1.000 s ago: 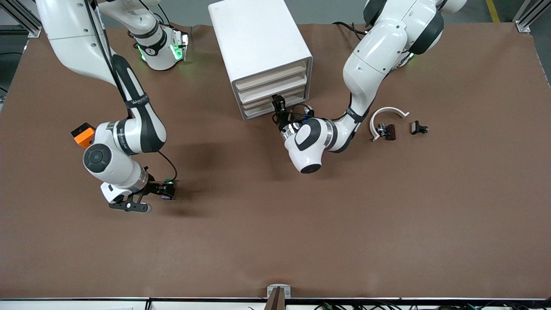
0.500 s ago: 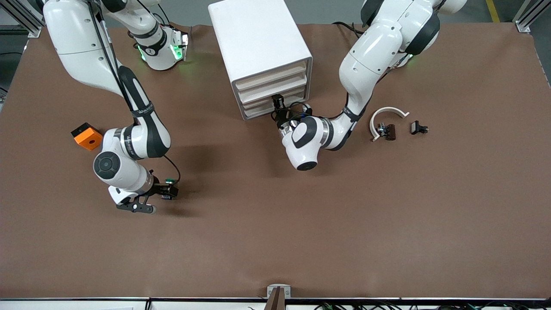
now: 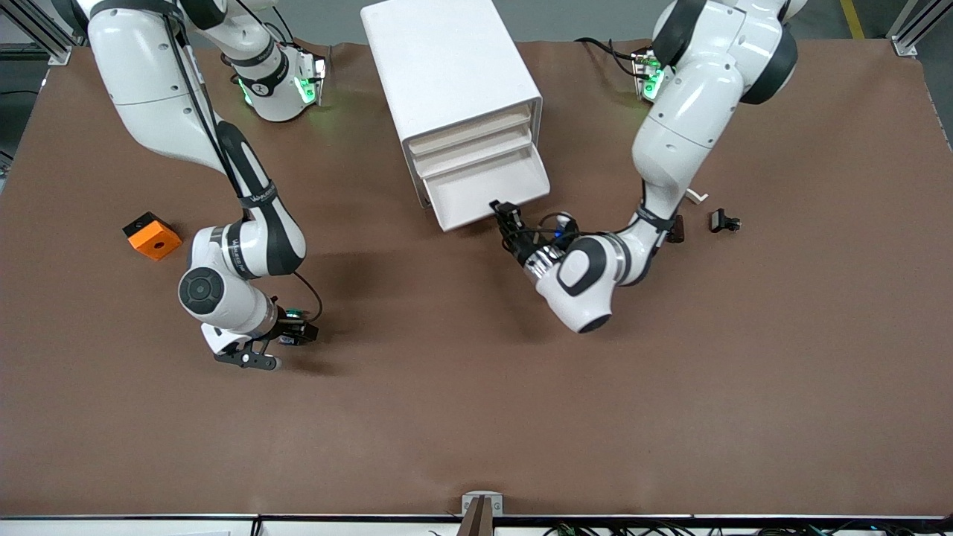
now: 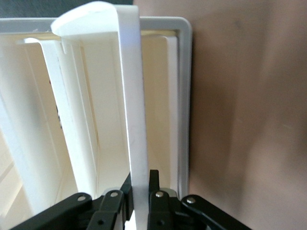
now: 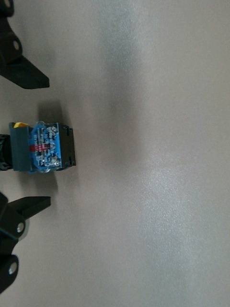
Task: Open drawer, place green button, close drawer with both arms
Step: 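Pull the drawer open with the left gripper while the right gripper grasps the button, then move the button over the drawer with the right gripper while the left withdraws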
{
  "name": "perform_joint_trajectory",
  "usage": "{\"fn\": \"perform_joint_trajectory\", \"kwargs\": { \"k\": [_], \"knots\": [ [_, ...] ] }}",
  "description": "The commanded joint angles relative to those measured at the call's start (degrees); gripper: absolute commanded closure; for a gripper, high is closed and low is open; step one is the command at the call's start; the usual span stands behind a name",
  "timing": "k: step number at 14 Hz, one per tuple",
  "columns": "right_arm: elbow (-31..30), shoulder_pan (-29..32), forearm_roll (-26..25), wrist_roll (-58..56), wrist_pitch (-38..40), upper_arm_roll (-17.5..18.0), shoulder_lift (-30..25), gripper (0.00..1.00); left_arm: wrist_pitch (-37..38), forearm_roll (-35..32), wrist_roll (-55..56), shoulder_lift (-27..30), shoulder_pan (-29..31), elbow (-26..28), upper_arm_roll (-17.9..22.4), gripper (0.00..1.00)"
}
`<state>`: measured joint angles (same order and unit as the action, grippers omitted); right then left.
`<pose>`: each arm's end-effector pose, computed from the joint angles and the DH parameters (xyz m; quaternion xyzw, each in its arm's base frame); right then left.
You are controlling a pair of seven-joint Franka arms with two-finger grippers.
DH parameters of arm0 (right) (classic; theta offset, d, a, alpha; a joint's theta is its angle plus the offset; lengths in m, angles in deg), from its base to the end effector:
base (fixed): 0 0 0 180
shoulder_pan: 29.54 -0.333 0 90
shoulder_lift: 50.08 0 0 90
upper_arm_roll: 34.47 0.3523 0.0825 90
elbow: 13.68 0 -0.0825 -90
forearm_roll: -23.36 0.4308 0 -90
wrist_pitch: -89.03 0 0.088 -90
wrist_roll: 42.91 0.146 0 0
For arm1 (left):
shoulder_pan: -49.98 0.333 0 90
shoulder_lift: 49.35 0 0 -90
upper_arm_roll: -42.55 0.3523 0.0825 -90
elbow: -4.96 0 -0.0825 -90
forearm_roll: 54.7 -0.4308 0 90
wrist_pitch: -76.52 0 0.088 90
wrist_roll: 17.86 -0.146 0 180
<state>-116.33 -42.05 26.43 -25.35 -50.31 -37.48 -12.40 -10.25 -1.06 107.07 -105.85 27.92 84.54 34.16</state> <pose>0.6946 0.1192 0.1355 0.9963 -0.0854 -0.0080 0.0007 0.5486 -0.4441 0.1062 -0.4073 -0.6855 0.5478 0.2531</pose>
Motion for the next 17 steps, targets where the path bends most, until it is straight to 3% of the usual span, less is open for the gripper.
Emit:
{"fn": "perform_joint_trajectory", "kwargs": {
  "k": [1, 2, 3, 4, 5, 6, 7, 10, 13, 17],
  "knots": [
    [1.06, -0.24, -0.09, 0.46, 0.65, -0.16, 0.55, 0.55, 0.2, 1.21, -1.97, -0.45, 0.79, -1.53, 0.22, 1.0],
    [1.06, -0.24, -0.09, 0.81, 0.65, -0.16, 0.55, 0.88, 0.11, 1.12, -1.97, -0.36, 0.88, -1.62, 0.39, 1.0],
    [1.06, -0.24, -0.09, 0.81, 0.65, -0.16, 0.55, 1.0, 0.11, 1.12, -2.15, -0.27, 1.22, -1.8, 0.48, 1.0],
    [1.06, -0.32, -0.09, 0.9, 0.82, -0.16, 0.55, 1.0, 0.11, 1.12, -2.41, -0.27, 1.31, -2.41, 0.48, 1.0],
    [1.06, -0.32, -0.09, 0.99, 0.91, -0.16, 0.47, 1.0, 0.02, 1.12, -2.76, -0.36, 1.32, -2.59, 0.48, 0.93],
    [1.14, -0.32, -0.09, 0.9, 0.91, -0.16, 0.38, 1.0, -0.33, 1.21, -3.98, -0.36, 1.4, -2.59, 0.48, 0.4],
    [1.23, -0.41, -0.09, 1.07, 1.0, -0.16, 0.03, 1.0, -0.33, 1.12, -5.04, -0.36, 1.4, -2.5, 0.48, 0.0],
    [3.77, -1.46, 0.53, 4.04, 6.77, -0.07, -0.85, 1.0, -0.24, 0.95, -8.02, 0.34, 1.93, -2.68, 0.48, 0.0],
    [7.64, -6.45, 0.53, 16.23, 17.84, -0.07, -5.14, 1.0, 0.46, -2.9, -11.71, 0.6, 3.42, -7.93, 0.39, 0.0],
    [8.79, -14.28, 2.1, 31.88, 21.47, 0.11, -9.37, 1.0, -0.76, -5.65, -18.22, 3.14, 6.31, -10.23, 2.4, 0.0]
  ]
}}
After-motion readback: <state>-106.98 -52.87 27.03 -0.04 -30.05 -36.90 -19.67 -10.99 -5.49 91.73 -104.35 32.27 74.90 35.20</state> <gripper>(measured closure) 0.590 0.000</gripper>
